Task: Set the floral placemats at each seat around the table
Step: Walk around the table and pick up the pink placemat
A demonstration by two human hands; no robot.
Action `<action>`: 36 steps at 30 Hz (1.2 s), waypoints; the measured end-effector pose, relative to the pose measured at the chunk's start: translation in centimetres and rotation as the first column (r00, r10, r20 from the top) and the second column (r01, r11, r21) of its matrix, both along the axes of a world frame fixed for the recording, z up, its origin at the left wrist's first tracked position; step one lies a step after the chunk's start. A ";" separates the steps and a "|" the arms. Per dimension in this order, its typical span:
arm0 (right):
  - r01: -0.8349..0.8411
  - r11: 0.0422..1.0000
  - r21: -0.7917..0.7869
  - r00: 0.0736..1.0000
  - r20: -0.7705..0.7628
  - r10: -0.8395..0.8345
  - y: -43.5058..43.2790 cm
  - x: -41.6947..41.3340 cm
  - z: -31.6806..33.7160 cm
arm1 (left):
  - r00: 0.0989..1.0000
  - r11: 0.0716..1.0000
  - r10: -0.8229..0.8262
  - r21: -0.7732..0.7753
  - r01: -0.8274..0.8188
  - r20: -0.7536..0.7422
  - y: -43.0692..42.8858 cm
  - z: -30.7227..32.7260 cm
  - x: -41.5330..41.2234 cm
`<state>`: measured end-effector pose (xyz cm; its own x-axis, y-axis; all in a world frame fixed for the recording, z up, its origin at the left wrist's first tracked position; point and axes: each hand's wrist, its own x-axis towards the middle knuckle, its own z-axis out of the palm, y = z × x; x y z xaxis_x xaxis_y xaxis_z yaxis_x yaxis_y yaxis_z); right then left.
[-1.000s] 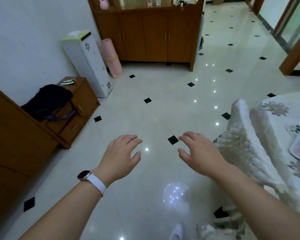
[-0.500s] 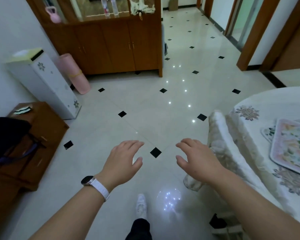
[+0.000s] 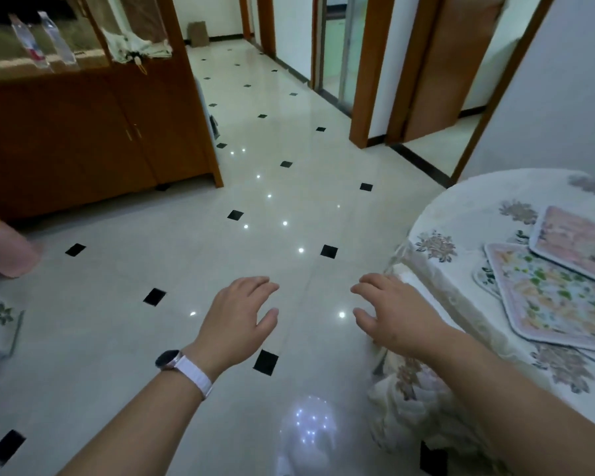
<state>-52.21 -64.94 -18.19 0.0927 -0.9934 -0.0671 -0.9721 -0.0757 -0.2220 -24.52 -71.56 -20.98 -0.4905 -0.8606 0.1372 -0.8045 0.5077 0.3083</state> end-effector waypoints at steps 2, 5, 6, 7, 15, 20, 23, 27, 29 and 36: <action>0.074 0.997 -0.020 0.997 0.005 -0.074 -1.1 0.4 0.4 | 0.997 0.997 -0.071 -0.004 0.071 0.006 -3.3 0.3 -0.1; 0.150 0.989 -0.006 0.989 -0.013 -0.150 -1.9 0.3 0.4 | 0.988 0.988 -0.153 0.001 0.153 0.001 -6.9 0.4 -1.1; 0.175 0.984 -0.003 0.984 -0.019 -0.175 -2.1 0.1 0.5 | 0.983 0.983 -0.181 0.005 0.181 -0.007 -7.7 0.3 -1.6; 0.205 0.979 -0.002 0.979 -0.024 -0.205 -2.3 -0.2 0.7 | 0.977 0.978 -0.211 0.006 0.211 -0.012 -8.5 0.3 -2.2; 0.379 0.925 -0.023 0.925 0.019 -0.379 -4.5 -3.6 1.1 | 0.941 0.939 -0.339 0.047 0.340 -0.026 -13.0 -0.5 -6.6; 0.419 0.908 -0.016 0.908 0.033 -0.418 -7.0 -6.5 0.1 | 0.929 0.928 -0.370 0.045 0.370 -0.014 -16.7 -0.8 -9.6; 0.447 0.894 -0.019 0.894 0.052 -0.445 -9.1 -8.9 -0.6 | 0.920 0.919 -0.393 0.034 0.393 -0.006 -19.2 -0.8 -12.8; 0.482 0.875 -0.036 0.874 0.087 -0.478 -11.3 -12.8 -1.1 | 0.895 0.895 -0.445 0.038 0.444 0.025 -21.6 -0.6 -17.8; 0.509 0.860 -0.041 0.858 0.104 -0.503 -11.9 -14.9 -1.1 | 0.876 0.879 -0.478 0.041 0.476 0.062 -22.8 -0.2 -20.6; 0.621 0.783 -0.034 0.777 0.161 -0.609 -11.7 -20.9 -1.8 | 0.795 0.798 -0.602 0.015 0.603 0.077 -25.5 0.4 -30.4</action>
<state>-73.07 -76.65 -20.02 -0.5374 -0.8431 -0.0176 -0.7789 0.5043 -0.3728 -54.92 -97.03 -20.62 -0.9182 -0.3866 0.0863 -0.3551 0.8999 0.2532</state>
